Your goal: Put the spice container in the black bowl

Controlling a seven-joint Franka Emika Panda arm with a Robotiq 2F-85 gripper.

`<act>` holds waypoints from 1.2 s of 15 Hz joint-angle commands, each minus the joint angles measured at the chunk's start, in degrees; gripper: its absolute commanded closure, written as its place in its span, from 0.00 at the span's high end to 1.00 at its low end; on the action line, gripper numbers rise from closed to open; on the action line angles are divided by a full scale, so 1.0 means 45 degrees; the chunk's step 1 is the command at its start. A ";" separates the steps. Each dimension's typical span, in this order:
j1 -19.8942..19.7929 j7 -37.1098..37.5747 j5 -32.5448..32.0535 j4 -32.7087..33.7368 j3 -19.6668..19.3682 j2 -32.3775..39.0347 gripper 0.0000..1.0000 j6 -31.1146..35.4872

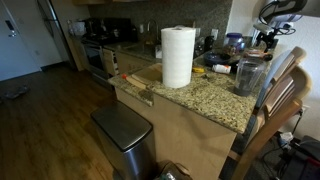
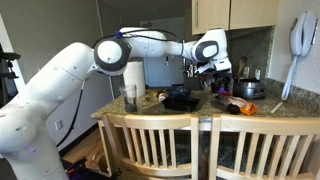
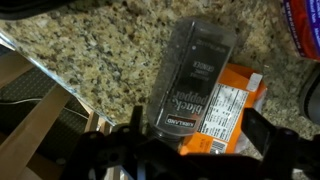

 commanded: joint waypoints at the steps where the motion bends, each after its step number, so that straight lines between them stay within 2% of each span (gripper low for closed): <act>1: -0.0005 -0.0012 0.0000 0.0001 0.0002 0.0000 1.00 -0.0004; 5: 0.0240 -0.0119 -0.0403 -0.0012 -0.0024 0.0434 1.00 -0.0419; 7: 0.0689 0.0654 -0.1172 -0.0015 -0.0439 0.1046 1.00 -0.0448; 8: 0.0340 0.0213 -0.0735 -0.0103 -0.0053 0.0519 1.00 -0.0361; 11: 0.0654 0.0624 -0.1064 0.0083 -0.0329 0.0741 1.00 -0.0142; 16: 0.0663 0.0629 -0.1068 0.0082 -0.0347 0.0742 1.00 -0.0149; 18: 0.0781 0.1924 -0.0931 -0.0034 -0.0622 0.0837 1.00 0.1318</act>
